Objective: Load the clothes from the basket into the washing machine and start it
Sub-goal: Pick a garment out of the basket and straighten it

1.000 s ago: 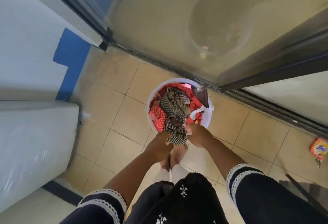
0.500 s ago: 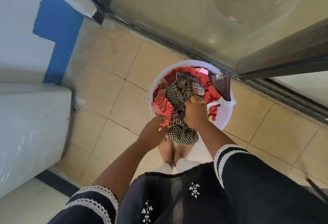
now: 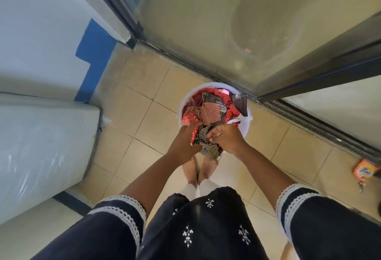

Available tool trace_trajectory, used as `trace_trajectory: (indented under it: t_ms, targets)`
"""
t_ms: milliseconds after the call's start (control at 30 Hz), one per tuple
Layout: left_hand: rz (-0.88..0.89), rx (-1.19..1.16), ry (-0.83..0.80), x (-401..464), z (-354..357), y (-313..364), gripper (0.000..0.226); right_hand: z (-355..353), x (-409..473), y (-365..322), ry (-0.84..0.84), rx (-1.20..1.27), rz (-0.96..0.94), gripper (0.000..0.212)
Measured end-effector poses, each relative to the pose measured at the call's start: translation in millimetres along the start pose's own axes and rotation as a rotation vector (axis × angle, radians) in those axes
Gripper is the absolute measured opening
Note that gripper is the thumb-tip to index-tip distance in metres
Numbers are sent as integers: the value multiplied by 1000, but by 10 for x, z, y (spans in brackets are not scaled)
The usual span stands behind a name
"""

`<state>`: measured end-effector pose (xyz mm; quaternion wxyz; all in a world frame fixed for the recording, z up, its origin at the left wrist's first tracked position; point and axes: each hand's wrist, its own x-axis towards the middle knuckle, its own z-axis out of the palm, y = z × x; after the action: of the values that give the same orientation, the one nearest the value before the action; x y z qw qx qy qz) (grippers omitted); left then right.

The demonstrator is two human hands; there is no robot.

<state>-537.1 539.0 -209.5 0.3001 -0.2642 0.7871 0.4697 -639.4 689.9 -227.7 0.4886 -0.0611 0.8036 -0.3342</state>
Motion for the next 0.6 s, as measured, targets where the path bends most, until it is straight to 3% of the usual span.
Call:
trace_trajectory:
  t_ms: [200, 367, 600]
  targets:
    - [-1, 17, -12, -618, -204, 215, 93, -414, -1008, -781, -104, 335, -8, 19]
    - [-5, 48, 69, -1051, -350, 192, 95, -568, -1645, -1183, -36, 196, -122, 16]
    - [3, -24, 148, -1364, -516, 296, 101, -720, -2332, -1626, -151, 492, -319, 18]
